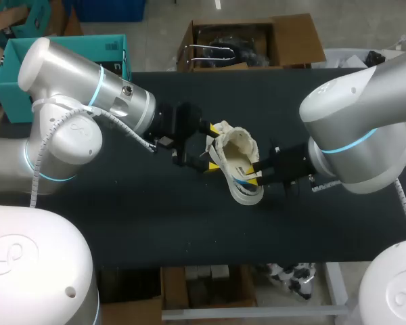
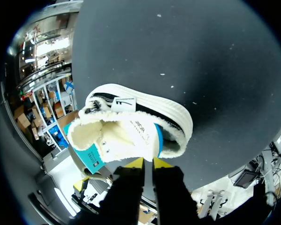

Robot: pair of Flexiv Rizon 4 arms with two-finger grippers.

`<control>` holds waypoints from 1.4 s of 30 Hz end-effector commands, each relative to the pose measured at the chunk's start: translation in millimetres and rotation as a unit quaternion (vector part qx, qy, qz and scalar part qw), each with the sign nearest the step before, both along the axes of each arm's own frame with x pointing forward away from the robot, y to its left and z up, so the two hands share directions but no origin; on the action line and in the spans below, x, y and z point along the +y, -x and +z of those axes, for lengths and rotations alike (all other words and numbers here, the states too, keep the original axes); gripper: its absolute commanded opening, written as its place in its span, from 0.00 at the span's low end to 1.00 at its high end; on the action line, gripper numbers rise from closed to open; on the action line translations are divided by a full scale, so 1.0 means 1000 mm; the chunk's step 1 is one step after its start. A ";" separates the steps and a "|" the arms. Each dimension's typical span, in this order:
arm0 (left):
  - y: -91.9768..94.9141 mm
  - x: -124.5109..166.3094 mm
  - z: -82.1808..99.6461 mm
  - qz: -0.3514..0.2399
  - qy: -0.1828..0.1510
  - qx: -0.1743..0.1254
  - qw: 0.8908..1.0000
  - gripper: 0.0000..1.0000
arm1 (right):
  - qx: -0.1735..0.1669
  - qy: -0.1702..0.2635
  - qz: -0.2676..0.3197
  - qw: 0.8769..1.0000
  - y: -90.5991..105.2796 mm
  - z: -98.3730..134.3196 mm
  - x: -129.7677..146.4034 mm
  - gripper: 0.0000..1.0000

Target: Open the shoe tongue, take the insole out of the shoe, put the insole back into the shoe, and pack the shoe into the shoebox

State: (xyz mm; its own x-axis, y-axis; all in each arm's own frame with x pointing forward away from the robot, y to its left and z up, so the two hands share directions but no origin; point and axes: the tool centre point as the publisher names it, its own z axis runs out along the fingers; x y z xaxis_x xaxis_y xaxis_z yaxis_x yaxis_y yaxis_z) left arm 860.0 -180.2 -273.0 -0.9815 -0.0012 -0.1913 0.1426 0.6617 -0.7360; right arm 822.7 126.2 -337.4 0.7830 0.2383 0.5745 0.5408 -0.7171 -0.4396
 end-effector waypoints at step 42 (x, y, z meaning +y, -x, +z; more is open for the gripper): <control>0.038 0.083 0.027 0.220 -0.103 0.129 0.961 1.00 | -0.009 0.022 0.050 0.998 0.006 0.008 -0.022 0.00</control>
